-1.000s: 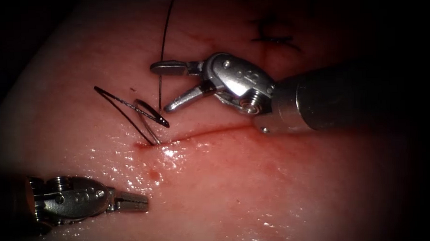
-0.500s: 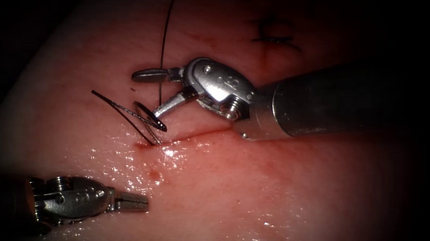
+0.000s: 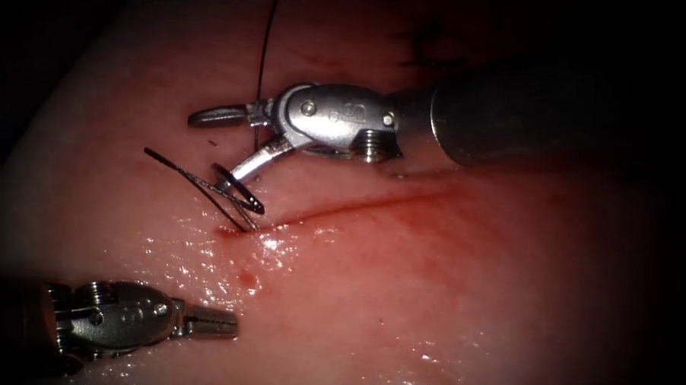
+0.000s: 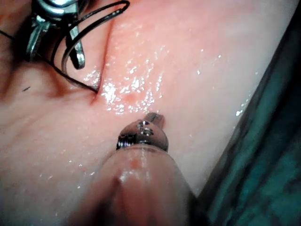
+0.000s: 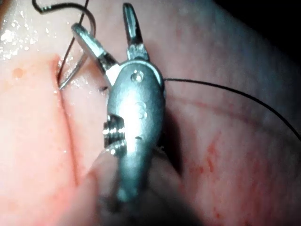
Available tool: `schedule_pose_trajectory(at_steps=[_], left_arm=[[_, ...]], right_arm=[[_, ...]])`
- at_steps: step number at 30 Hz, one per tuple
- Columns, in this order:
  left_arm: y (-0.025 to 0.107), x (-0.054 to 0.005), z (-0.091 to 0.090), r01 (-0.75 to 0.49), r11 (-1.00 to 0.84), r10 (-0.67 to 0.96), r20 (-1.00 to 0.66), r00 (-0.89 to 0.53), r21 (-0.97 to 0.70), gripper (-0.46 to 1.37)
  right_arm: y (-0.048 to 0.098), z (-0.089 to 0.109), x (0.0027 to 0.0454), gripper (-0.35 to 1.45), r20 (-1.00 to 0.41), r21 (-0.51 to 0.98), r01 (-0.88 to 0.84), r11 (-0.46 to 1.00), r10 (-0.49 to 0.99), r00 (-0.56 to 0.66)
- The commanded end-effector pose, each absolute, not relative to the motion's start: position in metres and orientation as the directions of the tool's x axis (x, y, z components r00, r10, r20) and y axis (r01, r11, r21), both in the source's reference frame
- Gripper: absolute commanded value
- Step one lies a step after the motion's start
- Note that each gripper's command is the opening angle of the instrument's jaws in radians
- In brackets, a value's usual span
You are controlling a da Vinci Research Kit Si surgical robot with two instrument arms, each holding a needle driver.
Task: Wound Closure
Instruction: Insert needle into flesh beneath wound
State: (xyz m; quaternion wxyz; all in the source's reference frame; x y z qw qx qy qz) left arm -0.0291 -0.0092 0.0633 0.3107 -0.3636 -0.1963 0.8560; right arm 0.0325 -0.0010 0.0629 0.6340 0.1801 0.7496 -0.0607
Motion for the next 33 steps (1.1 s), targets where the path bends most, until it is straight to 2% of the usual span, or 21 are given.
schedule_pose_trajectory(at_steps=[1,9,11,12,13,14,15,20,25,30,33], left_arm=[[-0.0092,-0.0292,0.0632,-0.384,-0.729,0.675,-0.5,-0.543,-0.567,-0.35],[-0.0092,-0.0292,0.0632,-0.384,-0.729,0.675,-0.5,-0.543,-0.566,-0.35],[-0.0092,-0.0292,0.0632,-0.384,-0.729,0.675,-0.5,-0.543,-0.566,-0.35],[-0.0092,-0.0292,0.0632,-0.384,-0.729,0.675,-0.5,-0.543,-0.566,-0.35],[-0.0093,-0.0292,0.0632,-0.384,-0.729,0.675,-0.5,-0.543,-0.566,-0.35],[-0.0093,-0.0292,0.0632,-0.384,-0.729,0.675,-0.5,-0.543,-0.566,-0.35],[-0.0093,-0.0292,0.0632,-0.384,-0.729,0.674,-0.5,-0.543,-0.566,-0.35],[-0.0094,-0.0292,0.0632,-0.384,-0.73,0.674,-0.501,-0.543,-0.566,-0.35],[-0.0094,-0.0292,0.0632,-0.384,-0.73,0.674,-0.501,-0.543,-0.565,-0.35],[-0.0095,-0.0292,0.0633,-0.383,-0.73,0.673,-0.502,-0.543,-0.566,-0.35],[-0.0096,-0.0292,0.0633,-0.383,-0.73,0.673,-0.502,-0.543,-0.565,-0.35]], right_arm=[[-0.001,0.063,0.0326,0.82,-0.973,0.13,0.353,0.926,0.187,-0.132],[-0.002,0.0622,0.0332,0.71,-0.975,0.114,0.384,0.916,0.178,-0.136],[-0.002,0.062,0.0332,0.59,-0.974,0.117,0.385,0.916,0.181,-0.136],[-0.002,0.0617,0.0333,0.36,-0.973,0.119,0.386,0.915,0.184,-0.137],[-0.002,0.0617,0.0333,0.28,-0.973,0.119,0.387,0.915,0.185,-0.137],[-0.002,0.0616,0.0333,-0.23,-0.972,0.121,0.393,0.912,0.189,-0.137],[-0.0019,0.0615,0.0333,-0.35,-0.972,0.122,0.395,0.911,0.19,-0.138],[-0.0019,0.0613,0.0334,-0.35,-0.973,0.118,0.398,0.91,0.186,-0.138],[-0.0017,0.0601,0.0332,-0.35,-0.979,0.093,0.324,0.941,0.146,-0.143],[-0.0015,0.0599,0.033,-0.35,-0.993,0.116,0.142,0.983,0.11,0.049],[-0.0017,0.0598,0.0328,-0.35,-0.987,0.126,0.07,0.99,0.118,0.11]])
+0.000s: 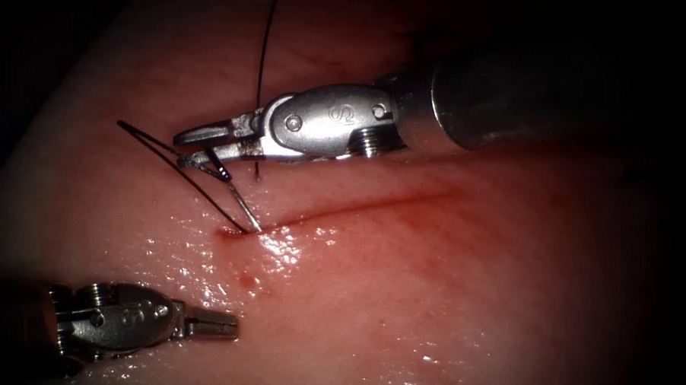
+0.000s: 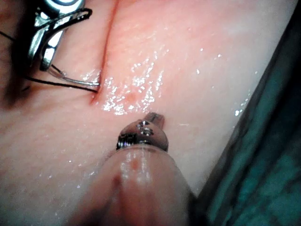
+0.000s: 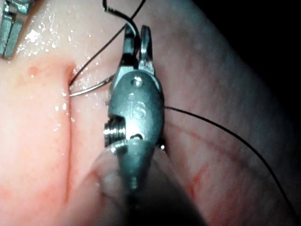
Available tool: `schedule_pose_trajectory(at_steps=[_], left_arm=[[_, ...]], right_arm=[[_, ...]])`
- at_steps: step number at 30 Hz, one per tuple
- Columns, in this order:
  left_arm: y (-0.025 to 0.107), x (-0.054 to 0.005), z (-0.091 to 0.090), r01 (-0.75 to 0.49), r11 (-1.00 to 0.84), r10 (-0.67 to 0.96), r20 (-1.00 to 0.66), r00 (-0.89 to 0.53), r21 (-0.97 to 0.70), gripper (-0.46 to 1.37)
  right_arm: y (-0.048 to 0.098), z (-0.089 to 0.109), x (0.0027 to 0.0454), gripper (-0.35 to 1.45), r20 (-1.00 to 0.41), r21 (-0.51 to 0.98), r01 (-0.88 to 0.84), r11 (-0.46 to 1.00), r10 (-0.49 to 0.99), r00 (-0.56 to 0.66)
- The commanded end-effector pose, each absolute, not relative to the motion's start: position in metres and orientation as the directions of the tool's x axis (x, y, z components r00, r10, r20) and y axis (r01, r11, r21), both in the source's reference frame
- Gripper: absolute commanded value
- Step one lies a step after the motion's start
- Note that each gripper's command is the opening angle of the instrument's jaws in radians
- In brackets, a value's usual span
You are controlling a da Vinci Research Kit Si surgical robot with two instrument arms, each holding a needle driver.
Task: Wound Closure
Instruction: Insert needle into flesh beneath wound
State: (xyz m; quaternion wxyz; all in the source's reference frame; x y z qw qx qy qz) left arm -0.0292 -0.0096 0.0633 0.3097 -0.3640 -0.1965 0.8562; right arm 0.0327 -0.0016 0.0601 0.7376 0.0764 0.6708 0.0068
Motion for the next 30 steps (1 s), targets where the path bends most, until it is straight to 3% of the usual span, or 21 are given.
schedule_pose_trajectory(at_steps=[1,14,30], left_arm=[[-0.0097,-0.0292,0.0633,-0.383,-0.731,0.673,-0.502,-0.543,-0.565,-0.35],[-0.0098,-0.0291,0.063,-0.381,-0.73,0.673,-0.502,-0.543,-0.567,-0.35],[-0.0096,-0.0303,0.0626,-0.382,-0.721,0.683,-0.497,-0.536,-0.579,-0.35]], right_arm=[[-0.002,0.0597,0.0327,-0.35,-0.98,0.129,0.035,0.991,0.122,0.156],[-0.0074,0.057,0.0303,-0.35,-0.959,-0.142,-0.039,0.989,-0.127,0.252],[-0.008,0.0578,0.0311,-0.35,-0.943,-0.13,-0.378,0.916,0.003,0.333]])
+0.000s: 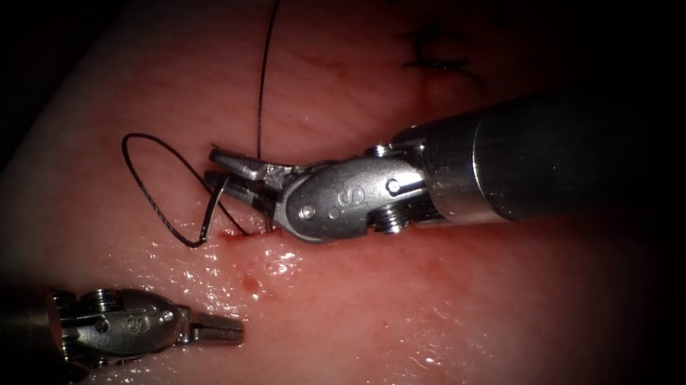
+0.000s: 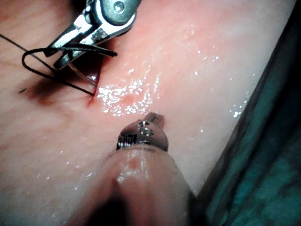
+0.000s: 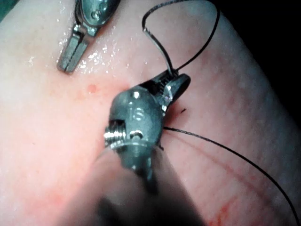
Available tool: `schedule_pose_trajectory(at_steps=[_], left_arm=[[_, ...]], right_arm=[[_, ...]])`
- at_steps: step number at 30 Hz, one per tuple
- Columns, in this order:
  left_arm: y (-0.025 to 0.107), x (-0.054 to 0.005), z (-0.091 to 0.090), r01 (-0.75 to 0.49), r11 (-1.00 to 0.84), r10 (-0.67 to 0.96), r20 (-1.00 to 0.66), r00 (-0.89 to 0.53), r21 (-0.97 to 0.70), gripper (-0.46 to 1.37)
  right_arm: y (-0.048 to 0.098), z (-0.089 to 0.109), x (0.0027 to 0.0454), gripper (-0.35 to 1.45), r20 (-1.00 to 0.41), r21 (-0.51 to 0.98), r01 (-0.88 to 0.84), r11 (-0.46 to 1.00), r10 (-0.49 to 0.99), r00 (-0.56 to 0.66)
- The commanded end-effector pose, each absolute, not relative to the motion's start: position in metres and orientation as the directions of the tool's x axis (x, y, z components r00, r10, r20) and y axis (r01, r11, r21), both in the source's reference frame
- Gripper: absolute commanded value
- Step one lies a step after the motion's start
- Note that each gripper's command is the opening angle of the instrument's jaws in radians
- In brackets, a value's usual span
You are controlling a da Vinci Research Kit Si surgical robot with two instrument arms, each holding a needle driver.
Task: Wound Closure
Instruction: Insert needle into flesh beneath wound
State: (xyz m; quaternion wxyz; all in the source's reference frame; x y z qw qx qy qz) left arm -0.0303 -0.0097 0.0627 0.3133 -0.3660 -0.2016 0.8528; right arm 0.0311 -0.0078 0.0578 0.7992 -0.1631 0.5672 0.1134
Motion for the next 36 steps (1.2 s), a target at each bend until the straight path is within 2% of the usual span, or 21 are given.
schedule_pose_trajectory(at_steps=[1,7,14,20,36], left_arm=[[-0.0096,-0.0303,0.0626,-0.382,-0.721,0.683,-0.497,-0.536,-0.579,-0.35],[-0.0095,-0.0306,0.0622,-0.384,-0.719,0.685,-0.493,-0.537,-0.58,-0.35],[-0.0091,-0.0311,0.0622,-0.388,-0.716,0.688,-0.491,-0.534,-0.581,-0.35],[-0.0089,-0.0322,0.0621,-0.391,-0.713,0.692,-0.49,-0.531,-0.583,-0.35],[-0.0092,-0.033,0.064,-0.387,-0.708,0.697,-0.493,-0.522,-0.591,-0.35]], right_arm=[[-0.0079,0.0581,0.0311,-0.35,-0.941,-0.129,-0.391,0.911,0.011,0.337],[-0.0086,0.0595,0.0316,-0.35,-0.936,-0.07,-0.462,0.884,0.102,0.337],[-0.0091,0.0588,0.0313,-0.35,-0.9,0.113,-0.556,0.824,0.322,0.294],[-0.0082,0.059,0.0313,-0.35,-0.861,0.182,-0.606,0.775,0.423,0.283],[-0.0056,0.0596,0.031,-0.35,-0.804,0.314,-0.639,0.702,0.554,0.214]])
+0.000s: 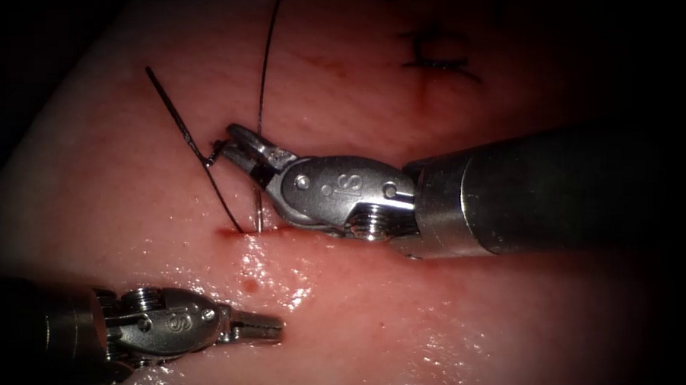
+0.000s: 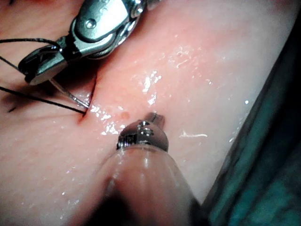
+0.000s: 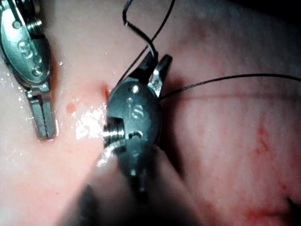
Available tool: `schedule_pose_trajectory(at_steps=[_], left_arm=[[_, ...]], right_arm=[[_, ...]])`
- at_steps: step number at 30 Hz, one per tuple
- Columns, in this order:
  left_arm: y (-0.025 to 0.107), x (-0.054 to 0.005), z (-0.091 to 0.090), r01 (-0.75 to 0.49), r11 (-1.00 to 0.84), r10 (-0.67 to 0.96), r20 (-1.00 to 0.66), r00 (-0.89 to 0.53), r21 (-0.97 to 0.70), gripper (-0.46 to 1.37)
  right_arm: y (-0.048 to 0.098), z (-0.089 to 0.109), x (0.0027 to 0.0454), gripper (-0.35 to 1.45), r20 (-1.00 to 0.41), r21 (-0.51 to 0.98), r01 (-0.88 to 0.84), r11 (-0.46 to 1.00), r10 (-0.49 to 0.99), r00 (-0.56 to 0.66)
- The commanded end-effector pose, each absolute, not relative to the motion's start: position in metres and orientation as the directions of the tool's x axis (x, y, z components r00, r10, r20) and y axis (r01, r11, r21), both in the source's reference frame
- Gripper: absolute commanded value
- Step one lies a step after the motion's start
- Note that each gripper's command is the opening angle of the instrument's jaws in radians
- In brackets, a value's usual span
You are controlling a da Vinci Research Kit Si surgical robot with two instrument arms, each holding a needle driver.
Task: Wound Closure
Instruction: Insert needle into flesh beneath wound
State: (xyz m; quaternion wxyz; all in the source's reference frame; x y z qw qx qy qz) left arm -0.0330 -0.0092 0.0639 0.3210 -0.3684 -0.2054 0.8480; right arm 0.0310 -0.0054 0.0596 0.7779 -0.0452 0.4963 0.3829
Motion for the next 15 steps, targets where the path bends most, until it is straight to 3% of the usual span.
schedule_pose_trajectory(at_steps=[1,8,15], left_arm=[[-0.0092,-0.033,0.0641,-0.387,-0.709,0.696,-0.493,-0.522,-0.59,-0.35],[-0.0096,-0.0325,0.0645,-0.385,-0.708,0.695,-0.491,-0.525,-0.591,-0.35],[-0.0097,-0.0324,0.0645,-0.385,-0.709,0.695,-0.492,-0.525,-0.591,-0.35]], right_arm=[[-0.0055,0.0596,0.031,-0.35,-0.797,0.325,-0.638,0.698,0.566,0.212],[-0.0051,0.06,0.031,-0.35,-0.724,0.448,-0.637,0.628,0.673,0.154],[-0.0042,0.0606,0.0313,-0.35,-0.523,0.646,-0.626,0.437,0.851,0.055]])
